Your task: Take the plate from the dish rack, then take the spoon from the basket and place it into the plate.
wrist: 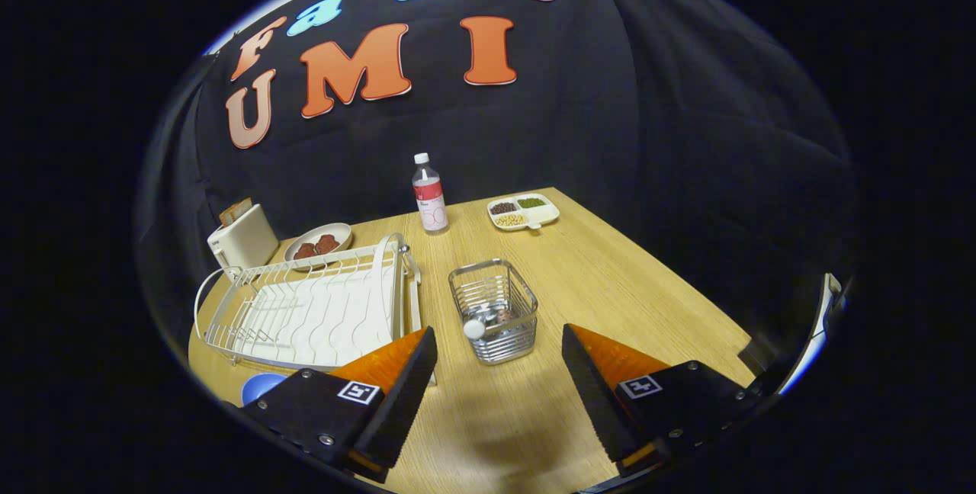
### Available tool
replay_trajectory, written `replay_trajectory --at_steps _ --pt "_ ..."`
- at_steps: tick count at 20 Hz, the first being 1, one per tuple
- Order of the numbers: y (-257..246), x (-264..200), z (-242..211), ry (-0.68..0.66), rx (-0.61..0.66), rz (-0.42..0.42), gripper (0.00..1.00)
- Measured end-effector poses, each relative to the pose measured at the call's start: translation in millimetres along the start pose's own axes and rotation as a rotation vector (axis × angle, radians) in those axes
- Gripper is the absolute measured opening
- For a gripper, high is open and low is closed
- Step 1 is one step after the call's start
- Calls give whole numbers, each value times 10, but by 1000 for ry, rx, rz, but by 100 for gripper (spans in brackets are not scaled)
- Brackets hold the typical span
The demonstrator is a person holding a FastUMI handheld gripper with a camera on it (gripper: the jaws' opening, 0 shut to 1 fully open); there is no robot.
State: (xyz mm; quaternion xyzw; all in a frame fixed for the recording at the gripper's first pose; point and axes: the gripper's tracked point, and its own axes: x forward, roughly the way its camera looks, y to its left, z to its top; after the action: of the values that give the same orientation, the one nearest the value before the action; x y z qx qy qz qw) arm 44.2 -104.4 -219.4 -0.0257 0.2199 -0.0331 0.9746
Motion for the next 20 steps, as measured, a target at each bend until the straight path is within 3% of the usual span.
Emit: replay_trajectory --at_steps 4,9,16,18,20 --pt "78 211 22 -35 -84 59 89" --pt "173 386 0 -93 -142 112 60" --pt "264 460 -131 -130 -168 172 30" --pt "283 477 -110 -154 -202 165 15" --pt "300 473 -98 -168 -217 160 10"
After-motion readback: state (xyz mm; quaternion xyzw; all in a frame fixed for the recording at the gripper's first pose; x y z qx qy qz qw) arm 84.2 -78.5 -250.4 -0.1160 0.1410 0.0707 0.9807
